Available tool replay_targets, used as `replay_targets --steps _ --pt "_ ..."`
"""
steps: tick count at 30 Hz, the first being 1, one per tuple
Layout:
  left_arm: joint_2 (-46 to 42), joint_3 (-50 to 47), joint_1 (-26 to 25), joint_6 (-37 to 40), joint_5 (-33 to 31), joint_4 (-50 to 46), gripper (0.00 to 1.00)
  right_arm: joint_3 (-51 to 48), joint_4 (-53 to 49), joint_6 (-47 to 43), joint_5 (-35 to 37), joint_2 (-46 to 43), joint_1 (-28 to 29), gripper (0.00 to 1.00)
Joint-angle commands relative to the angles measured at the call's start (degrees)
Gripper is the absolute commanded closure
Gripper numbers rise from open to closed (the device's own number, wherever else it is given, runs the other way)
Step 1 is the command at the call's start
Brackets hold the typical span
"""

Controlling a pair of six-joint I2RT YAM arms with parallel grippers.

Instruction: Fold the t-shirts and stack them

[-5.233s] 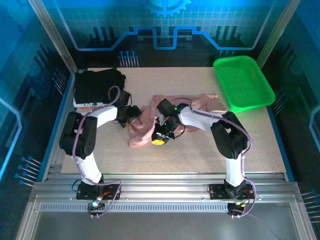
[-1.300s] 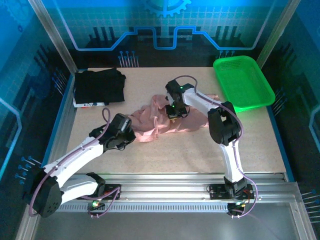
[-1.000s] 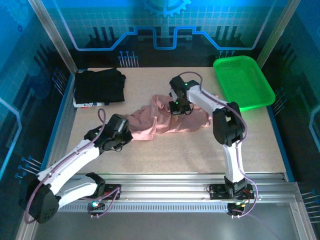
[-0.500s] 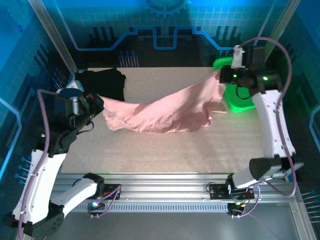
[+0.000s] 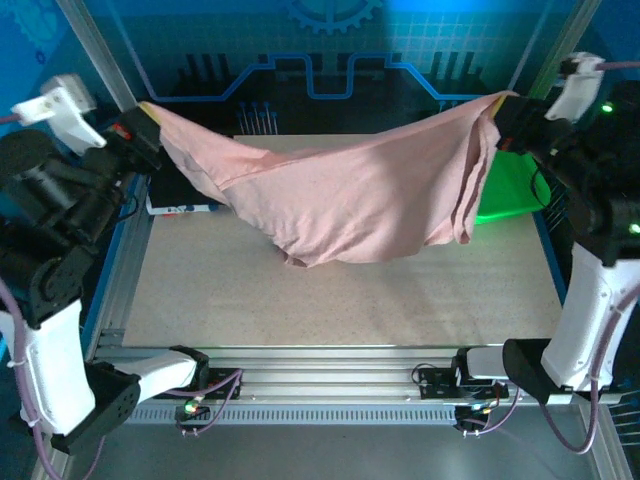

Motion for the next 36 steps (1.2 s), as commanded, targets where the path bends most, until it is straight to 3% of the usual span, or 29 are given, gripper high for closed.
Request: replay_targets --steps 1,7,19,30,36 --pt "2.2 7.2 0.3 5.4 1.7 3.9 1.00 7.7 -1.5 3.7 -3.9 -0.3 -2.1 1.00" --pt "6.1 15.1 0.3 8.9 4.2 6.0 1.00 7.8 -0.7 5.9 -8.7 -0.8 -3.7 1.00" --pt "4.7 17.9 0.3 12.7 5.0 11.8 1.00 2.9 2.0 8.5 -26.6 -5.5 -4.6 1.00" --pt "6.0 21.7 0.2 16.0 6.6 14.4 1.00 2.8 3.4 12.8 -31.1 -8.4 -4.7 1.00" --pt "11.6 25.7 0.2 19.4 6.2 14.9 1.00 -1.4 3.3 13.3 -31.0 -8.9 -4.7 1.00"
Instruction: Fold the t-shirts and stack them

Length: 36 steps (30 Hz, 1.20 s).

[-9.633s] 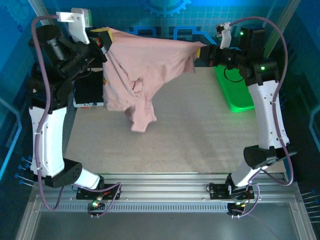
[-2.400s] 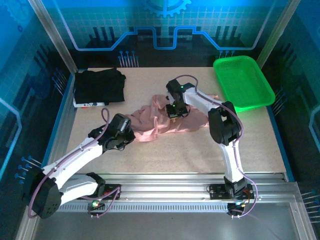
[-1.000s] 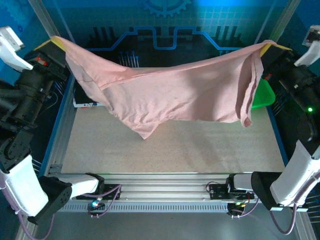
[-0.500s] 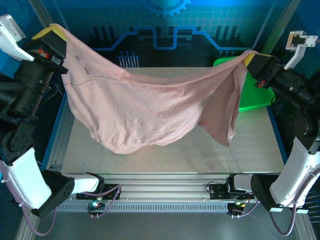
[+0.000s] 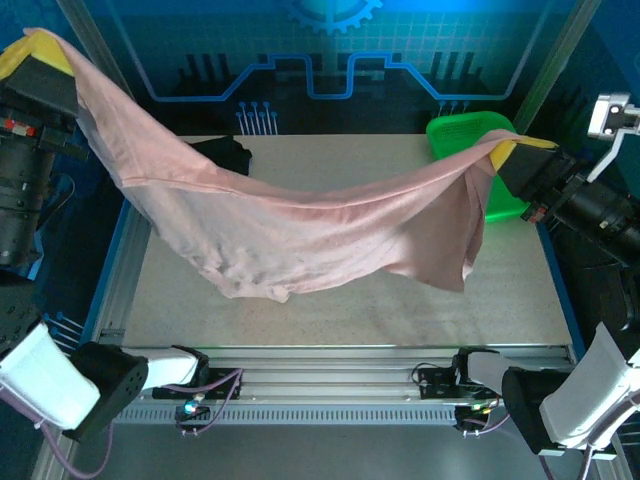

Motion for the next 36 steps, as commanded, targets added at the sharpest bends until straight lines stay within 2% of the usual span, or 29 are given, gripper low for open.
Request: replay_targets --steps 1,7,12,15,16,18,20,21,22,23,24,25,26,27,28,30,32,36 --pt "4.1 1.1 0.2 3.1 0.5 2.7 1.00 -3.0 0.9 1.0 -0.5 0.1 -1.0 1.00" --pt "8.2 -5.6 1.5 3.7 1.2 2.9 1.00 -14.8 1.7 -2.5 4.3 -0.1 -1.0 1.00" --pt "14.3 -13.2 9.9 -4.6 11.5 5.7 1.00 -25.4 6.3 -4.8 8.2 4.4 -0.4 1.00" --pt "20.2 -17.4 11.8 -5.6 14.2 9.8 1.00 -26.4 8.1 -8.6 11.6 11.6 0.7 1.00" --pt "23.5 -16.9 12.1 -5.6 15.2 10.6 1.00 -25.0 7.3 -10.3 14.1 15.3 1.2 1.00" --pt "31.3 -12.6 12.3 -5.2 16.7 10.7 1.00 -22.8 10.2 -11.9 13.6 24.1 1.0 1.00" --pt "40.4 -6.1 12.4 -4.5 18.3 11.0 1.00 -16.7 11.4 -11.4 17.1 34.7 0.4 1.00" --pt "45.4 -2.7 12.5 -5.0 17.6 11.7 1.00 -11.6 13.3 -10.5 15.9 41.4 -0.2 1.00" --pt "50.1 0.2 12.6 -5.7 17.5 13.5 1.00 -2.8 12.0 -10.0 17.2 49.6 -0.6 0.93" --pt "53.9 2.2 12.6 -6.1 17.4 15.6 1.00 9.8 9.2 -9.3 20.1 57.5 -1.1 0.79" --pt "57.5 3.4 12.8 -8.4 16.3 19.1 0.82 23.6 7.1 -7.9 21.9 67.7 -1.7 0.49" --pt "61.2 5.2 13.0 -11.6 16.2 21.5 0.33 36.4 6.6 -3.9 22.3 76.6 -2.9 0.29" --pt "63.6 8.0 13.1 -14.3 16.1 21.3 0.05 43.2 7.4 2.4 21.5 82.2 -4.3 0.23" --pt "65.4 11.1 13.2 -17.4 15.5 19.5 0.01 41.8 11.9 9.0 17.8 83.4 -6.2 0.19" --pt "65.4 12.5 13.2 -19.8 15.4 17.5 0.01 38.9 13.7 12.4 16.2 81.4 -6.9 0.08" --pt "60.9 10.1 12.6 -19.6 14.8 14.5 0.01 35.7 10.9 4.7 17.3 75.6 -5.5 0.01" --pt "52.7 2.8 12.2 -18.6 13.3 12.3 0.01 27.5 6.1 -3.9 18.1 66.6 -4.6 0.00" --pt "30.1 -21.8 11.0 -17.3 11.2 11.4 0.01 -3.9 3.4 -12.4 17.5 41.7 -4.8 0.00"
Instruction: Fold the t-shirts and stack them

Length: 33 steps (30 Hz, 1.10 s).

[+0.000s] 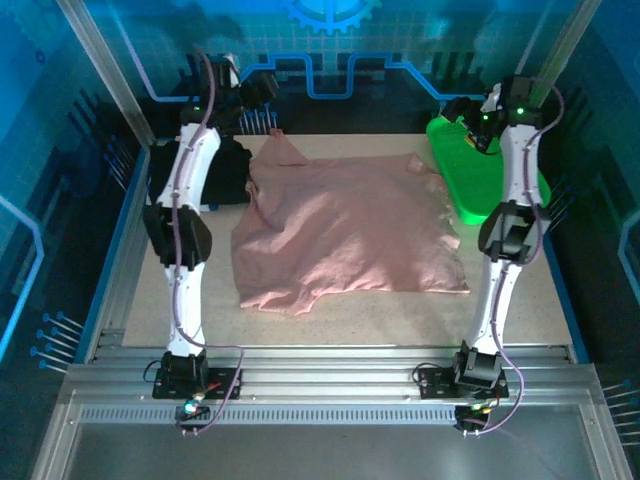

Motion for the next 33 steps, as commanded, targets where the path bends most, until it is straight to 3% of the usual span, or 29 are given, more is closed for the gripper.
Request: replay_targets --steps 1,6,10,14,20,33 --pt "-26.8 -14.0 -1.5 -1.3 -2.7 0.2 0.01 -17.1 -3.6 -8.4 -2.3 -28.9 0.9 0.00" --pt "-53.3 -45.7 -6.7 -5.7 -5.0 -4.0 0.01 -49.8 -2.3 -6.8 -1.4 -51.0 1.2 0.00" --pt "-66.2 -62.2 -11.2 -12.5 -7.6 -16.6 0.01 -65.3 -1.5 -7.6 -0.2 -58.5 8.3 0.00" --pt "-75.9 -77.5 -16.1 -23.4 -5.8 -19.3 0.01 -77.7 -4.5 -6.7 3.4 -64.9 6.6 0.00" --pt "-74.5 -88.3 -22.9 -30.9 -5.6 -18.2 0.01 -88.5 -3.6 -5.9 5.9 -67.0 4.0 0.03" --pt "-74.2 -102.9 -23.8 -39.9 -6.8 -11.5 0.10 -98.7 3.0 -2.1 12.2 -61.9 -5.6 0.13"
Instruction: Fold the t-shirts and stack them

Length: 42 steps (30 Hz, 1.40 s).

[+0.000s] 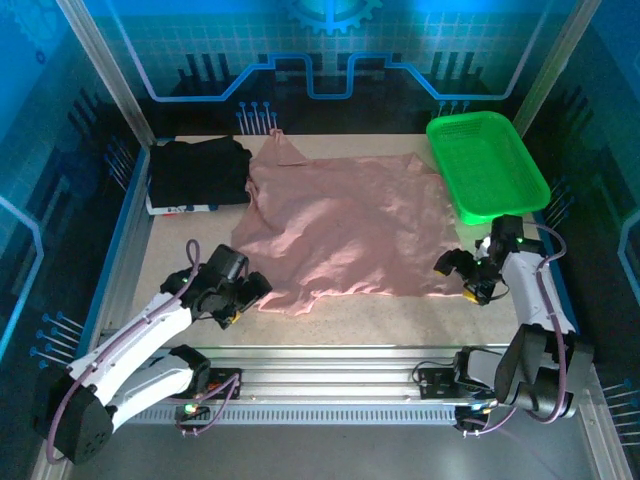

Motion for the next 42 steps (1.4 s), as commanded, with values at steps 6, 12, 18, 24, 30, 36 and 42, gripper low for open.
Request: replay_targets --steps 6,12,18,24,30,36,42 --pt "1.8 -5.5 -0.4 -4.6 -1.8 10.9 0.13 -4.1 7.1 2.6 4.8 6.3 -4.3 0.20" --pt "6.8 -6.5 -0.4 -4.9 -3.8 17.5 0.21 -3.0 13.1 3.9 6.5 11.3 -5.3 0.35" --pt "11.0 -6.6 -0.3 -5.5 -5.2 20.6 0.29 -1.8 17.2 5.6 6.9 18.0 -5.3 0.53" --pt "13.5 -5.6 -0.4 -5.8 -6.5 19.6 0.38 1.3 18.1 6.7 6.5 21.4 -4.5 0.78" --pt "18.3 -3.3 -0.3 -4.4 -5.8 21.8 0.72 2.5 17.8 6.3 6.5 22.3 -3.2 0.93" --pt "17.4 3.1 -0.4 -0.4 -6.4 15.9 0.96 3.6 16.7 5.9 5.4 21.9 -3.1 0.99" --pt "18.1 10.2 -0.4 3.6 -5.0 11.5 0.98 4.0 16.0 5.3 5.1 21.4 -2.9 1.00"
